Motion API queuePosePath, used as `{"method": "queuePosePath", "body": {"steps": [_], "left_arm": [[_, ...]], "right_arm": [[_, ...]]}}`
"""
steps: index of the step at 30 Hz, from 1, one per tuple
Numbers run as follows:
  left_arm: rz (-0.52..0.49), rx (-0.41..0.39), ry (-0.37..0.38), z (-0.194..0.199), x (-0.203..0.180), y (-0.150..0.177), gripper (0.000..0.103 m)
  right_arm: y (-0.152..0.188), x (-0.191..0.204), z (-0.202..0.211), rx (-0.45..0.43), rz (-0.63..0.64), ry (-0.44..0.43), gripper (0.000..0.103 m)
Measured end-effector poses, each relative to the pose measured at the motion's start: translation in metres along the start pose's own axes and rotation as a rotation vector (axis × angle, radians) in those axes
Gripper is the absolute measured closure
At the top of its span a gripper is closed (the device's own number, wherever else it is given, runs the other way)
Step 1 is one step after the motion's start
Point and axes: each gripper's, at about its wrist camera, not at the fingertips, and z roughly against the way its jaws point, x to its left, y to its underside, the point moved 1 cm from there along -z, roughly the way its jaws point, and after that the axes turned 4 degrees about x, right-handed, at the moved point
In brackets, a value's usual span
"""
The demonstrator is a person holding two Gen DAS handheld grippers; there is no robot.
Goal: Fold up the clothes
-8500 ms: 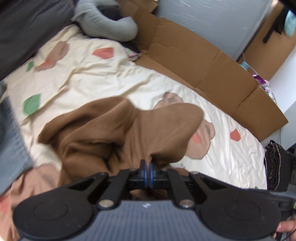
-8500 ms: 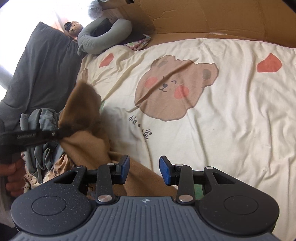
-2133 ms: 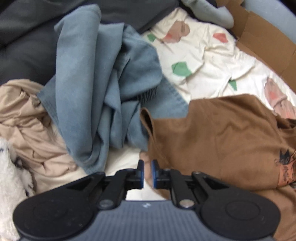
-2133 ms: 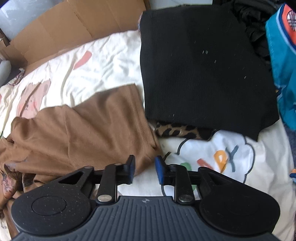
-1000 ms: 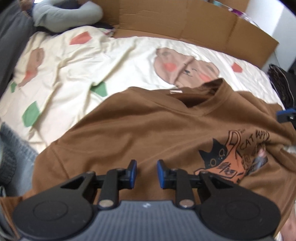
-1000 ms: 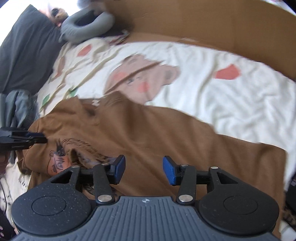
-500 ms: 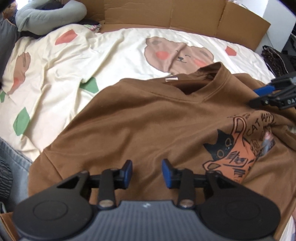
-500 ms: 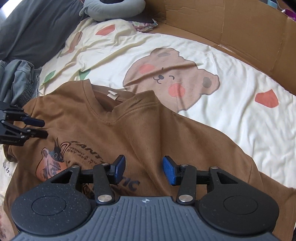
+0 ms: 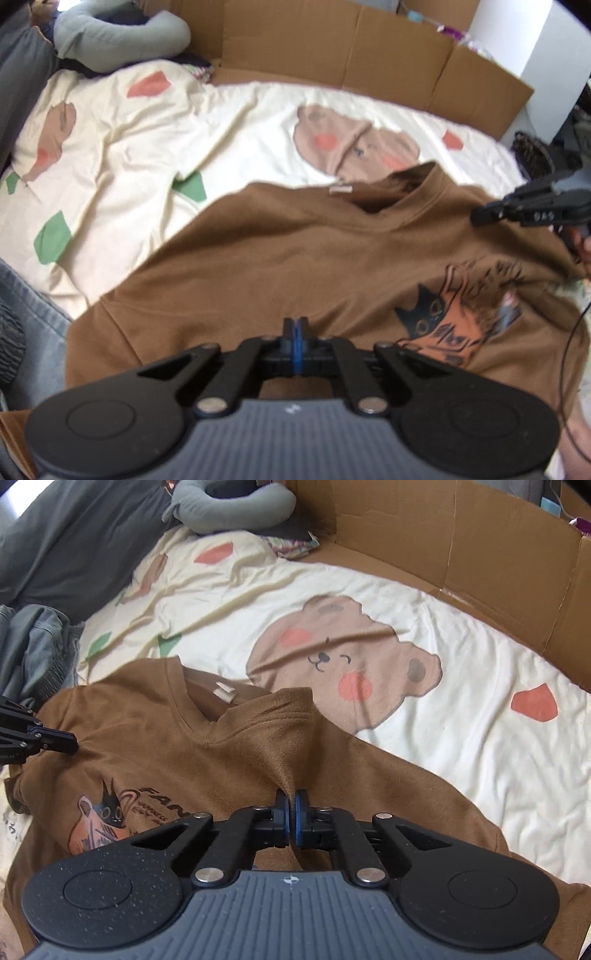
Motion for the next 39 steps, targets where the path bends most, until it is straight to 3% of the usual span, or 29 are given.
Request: {"method": "queuePosePath", "body": {"steps": [9,18,22,27,39], "left_arm": [[-0.018,0.043,0.079,0.025,-0.009,0.015,0.103],[0.067,0.157,0.144,-0.009,-0.007,0.040,0.102],[0.080,0.170,0.158,-0.009,-0.002,0.034,0.101],[0.060,0.160,0.165,0.004,0.005,0.024,0.096],[-0.008,0.119,0.072,0.004,0.048,-0.025,0.096]], "right_arm": [[0.011,0.006,0.013,0.031,0.012,-0.029,0.102],[0.029,0.011,-0.006,0.147,0.014,-0.063,0.099],[0.029,0.002,0.002,0.150,-0.028,-0.106,0.081],[0.025,-0.015,0.020,0.126,-0.064,-0.129,0.078],[0.006,-0.087,0.040,0.071,-0.064,0.022,0.078]]}}
